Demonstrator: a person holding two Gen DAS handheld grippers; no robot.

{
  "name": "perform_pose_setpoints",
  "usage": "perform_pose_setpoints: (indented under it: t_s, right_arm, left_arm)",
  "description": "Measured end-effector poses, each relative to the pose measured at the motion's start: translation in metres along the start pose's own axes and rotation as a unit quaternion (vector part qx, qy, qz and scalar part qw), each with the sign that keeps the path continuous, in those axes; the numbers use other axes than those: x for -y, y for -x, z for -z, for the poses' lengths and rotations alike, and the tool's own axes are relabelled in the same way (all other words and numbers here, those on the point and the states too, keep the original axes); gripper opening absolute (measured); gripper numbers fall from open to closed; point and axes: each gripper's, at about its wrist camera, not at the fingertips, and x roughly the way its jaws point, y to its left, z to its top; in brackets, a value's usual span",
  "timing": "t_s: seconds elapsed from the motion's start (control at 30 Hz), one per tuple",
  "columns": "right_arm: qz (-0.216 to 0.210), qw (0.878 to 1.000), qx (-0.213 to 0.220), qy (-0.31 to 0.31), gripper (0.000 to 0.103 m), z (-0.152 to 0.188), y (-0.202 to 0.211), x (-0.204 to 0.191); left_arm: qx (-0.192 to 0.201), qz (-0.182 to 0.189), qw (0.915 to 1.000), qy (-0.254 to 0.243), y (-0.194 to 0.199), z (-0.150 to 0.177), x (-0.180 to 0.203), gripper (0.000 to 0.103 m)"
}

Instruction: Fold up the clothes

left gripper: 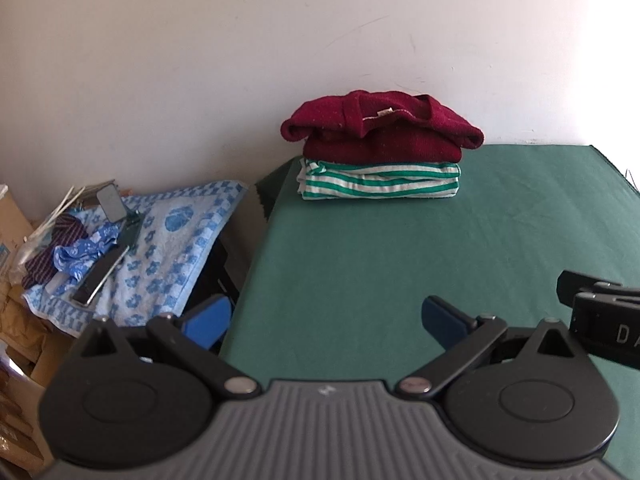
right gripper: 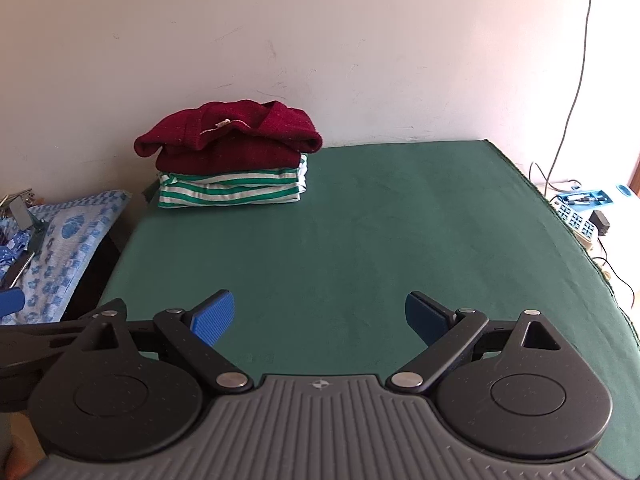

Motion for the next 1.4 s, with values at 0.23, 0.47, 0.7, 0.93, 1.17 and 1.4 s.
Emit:
perform_pose_setpoints:
  t_s: [0.23,0.47,0.7,0.93,1.17,1.4]
  right_arm:
    - [-0.002,1.000,0.019,0.014,0.094,-0.002,0.006,-0.007]
    - [0.084,0.995,0.034,-0.032,0.094,0.000,0.011,0.017]
    - [0.138,0.982,0.035,-0.123,0.094,0.002,0.023,0.074]
    - [0.169,0.978,0.038,-0.116,0.094,0.005,0.033,0.079]
    - [0.153,0.981,0.033,-0.114,0.094,0.007,0.030,0.077]
    - [0.114,0.990,0.030,-0.081,0.094,0.005,0.023,0.050]
  left_arm:
    - [0.001,0.014,0.9999,-0.005,0.001,0.006,-0.012,0.101]
    - [-0.002,0.034,0.9994,-0.009,0.004,0.002,0.000,0.101]
    - [0.030,0.082,0.9950,-0.048,0.016,-0.010,0.036,0.101]
    - [0.056,0.118,0.9871,-0.093,0.023,-0.019,0.071,0.101]
    - [0.043,0.120,0.9872,-0.096,0.016,-0.018,0.075,0.102]
    - [0.021,0.086,0.9941,-0.063,0.006,-0.015,0.047,0.102]
